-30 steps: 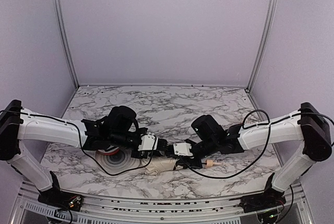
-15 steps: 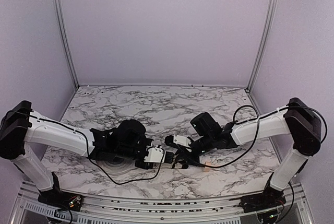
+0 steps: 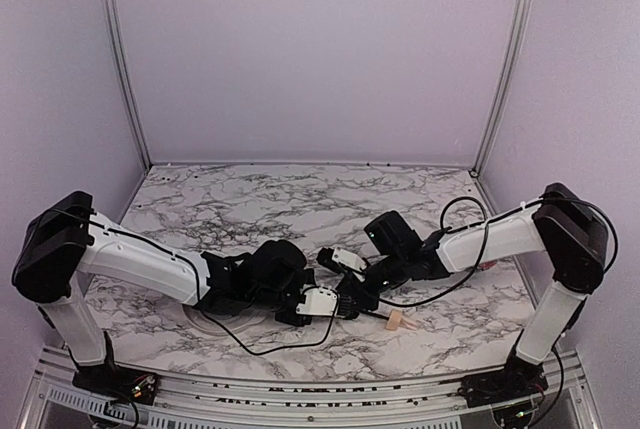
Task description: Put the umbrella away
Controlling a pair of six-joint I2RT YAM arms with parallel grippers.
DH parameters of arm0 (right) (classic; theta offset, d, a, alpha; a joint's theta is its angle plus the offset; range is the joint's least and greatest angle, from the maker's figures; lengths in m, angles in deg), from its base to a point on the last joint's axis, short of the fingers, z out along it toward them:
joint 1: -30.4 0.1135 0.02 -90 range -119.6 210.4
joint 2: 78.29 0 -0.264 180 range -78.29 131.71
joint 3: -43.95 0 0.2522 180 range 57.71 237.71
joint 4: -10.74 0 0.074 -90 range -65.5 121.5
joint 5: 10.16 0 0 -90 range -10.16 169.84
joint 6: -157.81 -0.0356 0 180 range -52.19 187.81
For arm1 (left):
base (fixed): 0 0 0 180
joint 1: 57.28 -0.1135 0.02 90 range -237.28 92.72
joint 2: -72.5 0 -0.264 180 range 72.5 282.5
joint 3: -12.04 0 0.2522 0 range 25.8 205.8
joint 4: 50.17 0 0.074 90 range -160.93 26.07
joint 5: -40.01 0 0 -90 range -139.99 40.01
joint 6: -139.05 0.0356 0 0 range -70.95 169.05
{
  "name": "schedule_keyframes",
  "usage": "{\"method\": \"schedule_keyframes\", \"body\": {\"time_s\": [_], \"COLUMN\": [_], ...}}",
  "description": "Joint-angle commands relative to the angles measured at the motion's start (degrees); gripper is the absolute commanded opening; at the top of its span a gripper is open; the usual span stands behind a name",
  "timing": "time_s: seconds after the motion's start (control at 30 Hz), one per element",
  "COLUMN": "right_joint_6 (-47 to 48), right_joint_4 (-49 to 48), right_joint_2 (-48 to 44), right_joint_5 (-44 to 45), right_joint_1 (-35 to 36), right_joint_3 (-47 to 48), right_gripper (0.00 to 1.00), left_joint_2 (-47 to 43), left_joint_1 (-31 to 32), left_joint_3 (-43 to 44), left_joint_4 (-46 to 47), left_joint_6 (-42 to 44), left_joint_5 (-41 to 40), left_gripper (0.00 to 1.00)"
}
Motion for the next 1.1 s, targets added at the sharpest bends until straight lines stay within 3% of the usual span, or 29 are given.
{"method": "schedule_keyframes", "body": {"time_s": [0.0, 0.13, 0.4, 0.5, 0.7, 1.0, 1.07], "right_joint_6": [-3.16, -1.76, -0.08, 0.38, 2.27, -8.93, -9.05], "right_joint_4": [-2.44, -1.45, 1.33, 2.78, 10.78, 12.76, 12.83], "right_joint_2": [-1.12, -3.02, -5.98, -6.74, -8.62, -1.87, 0.43], "right_joint_5": [3.31, -1.19, -6.14, -8.78, -11.78, 4.28, 4.58], "right_joint_1": [-3.15, -2.89, -2.88, -2.88, -2.95, -2.82, -2.60], "right_joint_3": [-1.89, -2.77, -2.84, -2.59, 1.16, 10.25, 10.85], "right_gripper": [0.19, 0.27, 0.44, 0.68, 0.71, 0.75, 0.95], "left_joint_2": [5.59, 6.49, 5.76, 6.30, 5.86, 5.62, 5.44], "left_joint_1": [4.26, 2.56, 0.13, -0.41, -0.56, -0.56, -0.56], "left_joint_3": [-1.56, -3.23, -4.95, -4.81, -4.89, -4.72, -4.71], "left_joint_4": [-8.10, -8.57, -7.51, -7.51, -7.51, -8.04, -8.08], "left_joint_6": [-1.86, -2.62, -2.73, -2.87, -2.98, -3.05, -3.13], "left_joint_5": [8.67, 5.97, 7.93, 8.07, 9.43, 9.74, 9.74], "left_gripper": [0.00, 0.00, 0.00, 0.00, 0.00, 0.00, 0.00]}}
